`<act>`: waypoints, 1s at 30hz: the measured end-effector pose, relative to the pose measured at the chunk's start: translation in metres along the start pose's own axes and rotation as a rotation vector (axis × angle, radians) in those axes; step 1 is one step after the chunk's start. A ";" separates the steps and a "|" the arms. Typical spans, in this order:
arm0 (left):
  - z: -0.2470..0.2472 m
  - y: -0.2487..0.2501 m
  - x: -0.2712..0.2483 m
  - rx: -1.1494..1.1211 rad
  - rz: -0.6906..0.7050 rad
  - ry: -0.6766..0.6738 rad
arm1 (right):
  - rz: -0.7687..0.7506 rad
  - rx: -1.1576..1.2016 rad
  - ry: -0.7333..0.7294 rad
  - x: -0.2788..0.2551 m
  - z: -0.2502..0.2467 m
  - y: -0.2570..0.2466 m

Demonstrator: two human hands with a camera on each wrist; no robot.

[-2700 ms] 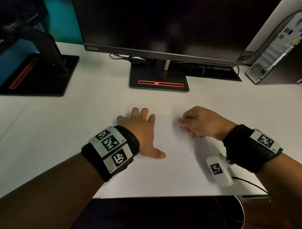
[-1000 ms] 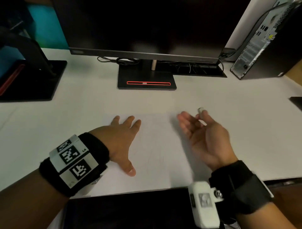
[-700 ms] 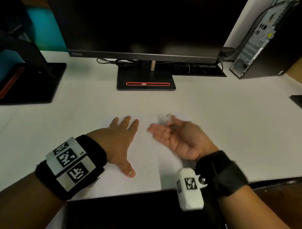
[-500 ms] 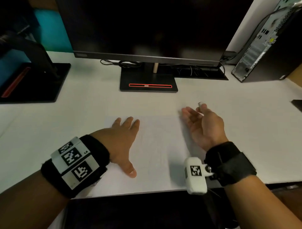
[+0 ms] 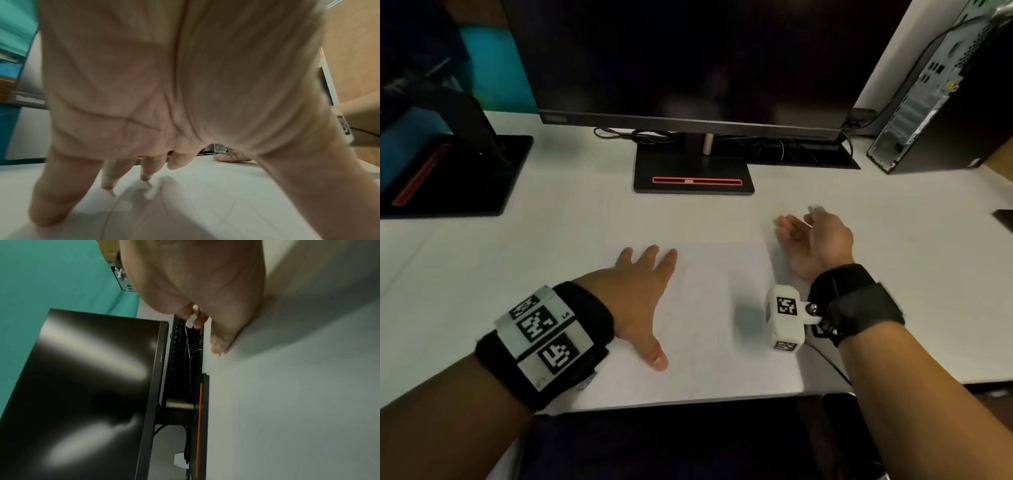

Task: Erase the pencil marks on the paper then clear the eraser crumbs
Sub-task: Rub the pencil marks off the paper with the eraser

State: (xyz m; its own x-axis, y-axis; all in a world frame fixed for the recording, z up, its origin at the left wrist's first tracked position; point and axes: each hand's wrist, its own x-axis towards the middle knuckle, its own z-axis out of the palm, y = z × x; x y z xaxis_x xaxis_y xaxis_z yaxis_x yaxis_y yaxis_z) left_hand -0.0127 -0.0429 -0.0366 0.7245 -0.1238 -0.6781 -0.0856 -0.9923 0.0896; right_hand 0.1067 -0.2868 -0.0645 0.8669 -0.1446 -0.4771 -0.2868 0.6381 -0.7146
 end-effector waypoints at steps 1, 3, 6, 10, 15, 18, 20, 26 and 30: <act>-0.001 0.001 0.001 0.007 -0.003 -0.004 | -0.011 -0.023 -0.013 -0.003 -0.002 -0.004; -0.002 0.003 0.003 0.020 -0.015 -0.017 | 0.056 -0.209 -0.161 -0.018 0.003 -0.002; -0.004 0.006 0.006 0.059 -0.037 -0.034 | 0.206 -0.805 -0.481 -0.043 0.015 0.012; -0.003 0.007 0.006 0.069 -0.042 -0.036 | 0.128 -1.522 -0.633 -0.046 0.026 0.025; -0.003 0.006 0.005 0.058 -0.038 -0.038 | -0.023 -1.835 -0.528 -0.027 0.032 0.006; -0.003 0.006 0.005 0.063 -0.045 -0.034 | -0.142 -1.937 -0.521 -0.033 0.033 0.000; -0.003 0.007 0.006 0.074 -0.045 -0.036 | -0.139 -1.906 -0.629 -0.040 0.033 0.006; -0.004 0.008 0.004 0.084 -0.045 -0.040 | -0.284 -2.009 -0.495 -0.036 0.014 -0.008; -0.005 0.009 0.004 0.089 -0.043 -0.045 | -0.112 -1.855 -0.751 -0.054 -0.001 0.001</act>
State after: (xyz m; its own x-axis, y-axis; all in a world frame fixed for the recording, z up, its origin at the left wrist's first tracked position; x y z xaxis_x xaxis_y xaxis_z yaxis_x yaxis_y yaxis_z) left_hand -0.0075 -0.0519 -0.0347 0.6977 -0.0797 -0.7119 -0.1171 -0.9931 -0.0037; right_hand 0.0593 -0.2789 -0.0394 0.7320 0.4792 -0.4843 0.2036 -0.8322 -0.5157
